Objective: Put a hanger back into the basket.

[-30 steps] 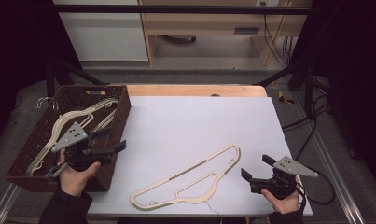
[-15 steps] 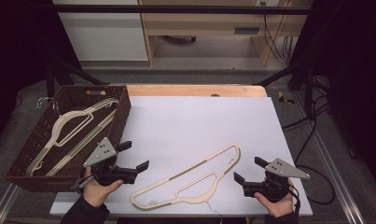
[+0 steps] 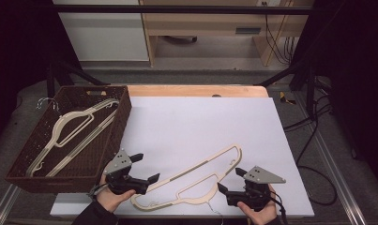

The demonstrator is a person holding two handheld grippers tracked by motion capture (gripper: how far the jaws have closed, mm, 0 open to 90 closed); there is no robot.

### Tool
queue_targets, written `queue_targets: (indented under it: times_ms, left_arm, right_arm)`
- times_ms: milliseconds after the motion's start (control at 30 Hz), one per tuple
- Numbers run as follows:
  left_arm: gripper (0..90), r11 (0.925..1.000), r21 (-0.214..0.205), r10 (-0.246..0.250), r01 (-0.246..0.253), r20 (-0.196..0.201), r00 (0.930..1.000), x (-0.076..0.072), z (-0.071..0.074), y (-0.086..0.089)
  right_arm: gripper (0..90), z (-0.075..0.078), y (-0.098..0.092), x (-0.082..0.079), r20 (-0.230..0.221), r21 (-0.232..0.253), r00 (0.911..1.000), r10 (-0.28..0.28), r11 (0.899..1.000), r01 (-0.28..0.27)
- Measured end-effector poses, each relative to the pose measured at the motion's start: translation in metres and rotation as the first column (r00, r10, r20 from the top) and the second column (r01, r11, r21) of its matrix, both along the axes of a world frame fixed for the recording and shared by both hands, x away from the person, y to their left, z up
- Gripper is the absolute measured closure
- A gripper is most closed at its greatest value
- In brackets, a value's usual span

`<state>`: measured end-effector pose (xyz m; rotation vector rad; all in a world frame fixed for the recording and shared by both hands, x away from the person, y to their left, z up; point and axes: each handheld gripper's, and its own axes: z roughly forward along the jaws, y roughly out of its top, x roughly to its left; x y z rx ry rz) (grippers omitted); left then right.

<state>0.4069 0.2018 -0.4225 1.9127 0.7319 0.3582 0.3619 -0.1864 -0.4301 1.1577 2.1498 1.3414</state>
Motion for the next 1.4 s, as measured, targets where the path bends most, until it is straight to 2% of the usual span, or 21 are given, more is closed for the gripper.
queue_targets:
  times_ms: [100, 200, 300, 467, 500, 567, 767, 900, 967, 1033, 1067, 1133, 1167, 1300, 1400]
  left_arm:
    - [5.7, 1.0000, 0.003, 0.001, -0.001, -0.002, 1.0000, -0.001, -0.002, 0.000]
    - [5.7, 0.9999, -0.002, 0.014, -0.014, 0.001, 0.9999, -0.001, -0.002, 0.003]
    - [5.7, 0.9998, -0.009, 0.017, -0.016, 0.003, 0.9999, 0.000, -0.002, 0.004]
    - [5.8, 0.9997, -0.007, 0.023, -0.023, 0.008, 0.9997, 0.000, -0.001, 0.006]
    - [5.8, 0.9997, -0.007, 0.023, -0.023, 0.008, 0.9997, 0.000, -0.001, 0.006]
    - [5.9, 0.9995, -0.013, 0.029, -0.029, 0.008, 0.9996, 0.000, -0.001, 0.008]
    - [6.2, 0.9996, -0.009, 0.027, -0.027, 0.003, 0.9996, 0.000, -0.003, 0.007]
    - [6.4, 0.9995, -0.009, 0.030, -0.030, 0.003, 0.9995, 0.001, -0.003, 0.007]
    - [6.5, 0.9995, -0.009, 0.031, -0.031, 0.004, 0.9995, 0.000, -0.003, 0.006]
    - [6.5, 0.9995, -0.009, 0.031, -0.031, 0.003, 0.9995, 0.000, -0.003, 0.006]
    - [6.6, 0.9995, -0.008, 0.031, -0.031, 0.001, 0.9995, 0.000, -0.004, 0.006]
    - [6.5, 0.9994, -0.008, 0.033, -0.033, -0.002, 0.9994, 0.000, -0.004, 0.006]
    - [6.6, 0.9994, -0.007, 0.033, -0.033, -0.001, 0.9995, 0.000, -0.004, 0.005]
    - [6.7, 0.9996, -0.004, 0.027, -0.027, 0.002, 0.9996, -0.002, -0.004, 0.003]
    - [6.8, 0.9998, 0.001, 0.020, -0.020, -0.001, 0.9998, -0.002, -0.005, 0.000]
  right_arm:
    - [21.9, -0.004, 0.006, -0.002, -0.016, -0.013, 0.9998, 0.015, 1.000, -0.015]
    - [27.1, -0.014, 0.018, -0.008, -0.041, -0.053, 0.9986, 0.033, 0.998, -0.035]
    - [30.3, -0.019, 0.024, -0.012, -0.058, -0.072, 0.9978, 0.032, 0.997, -0.036]
    - [42.9, -0.033, 0.037, -0.020, -0.124, -0.111, 0.9911, 0.047, 0.992, -0.061]
    - [42.9, -0.033, 0.037, -0.020, -0.124, -0.111, 0.9911, 0.047, 0.992, -0.061]
    - [50.2, -0.038, 0.042, -0.022, -0.149, -0.132, 0.9877, 0.047, 0.989, -0.067]
    - [60.1, -0.045, 0.048, -0.023, -0.176, -0.161, 0.9835, 0.043, 0.984, -0.072]
    - [64.7, -0.047, 0.050, -0.024, -0.189, -0.167, 0.9811, 0.043, 0.983, -0.075]
    - [69.7, -0.047, 0.051, -0.027, -0.211, -0.169, 0.9766, 0.041, 0.983, -0.077]
    - [70.8, -0.048, 0.051, -0.027, -0.199, -0.187, 0.9789, 0.046, 0.979, -0.084]
    - [75.3, -0.048, 0.052, -0.028, -0.195, -0.203, 0.9802, 0.038, 0.976, -0.078]
    - [78.1, -0.047, 0.053, -0.029, -0.194, -0.222, 0.9804, 0.035, 0.972, -0.079]
    - [79.4, -0.047, 0.055, -0.031, -0.201, -0.222, 0.9793, 0.024, 0.973, -0.069]
    - [84.6, -0.045, 0.059, -0.033, -0.208, -0.257, 0.9780, 0.002, 0.965, -0.057]
    - [87.7, -0.044, 0.061, -0.033, -0.242, -0.240, 0.9702, -0.018, 0.970, -0.042]
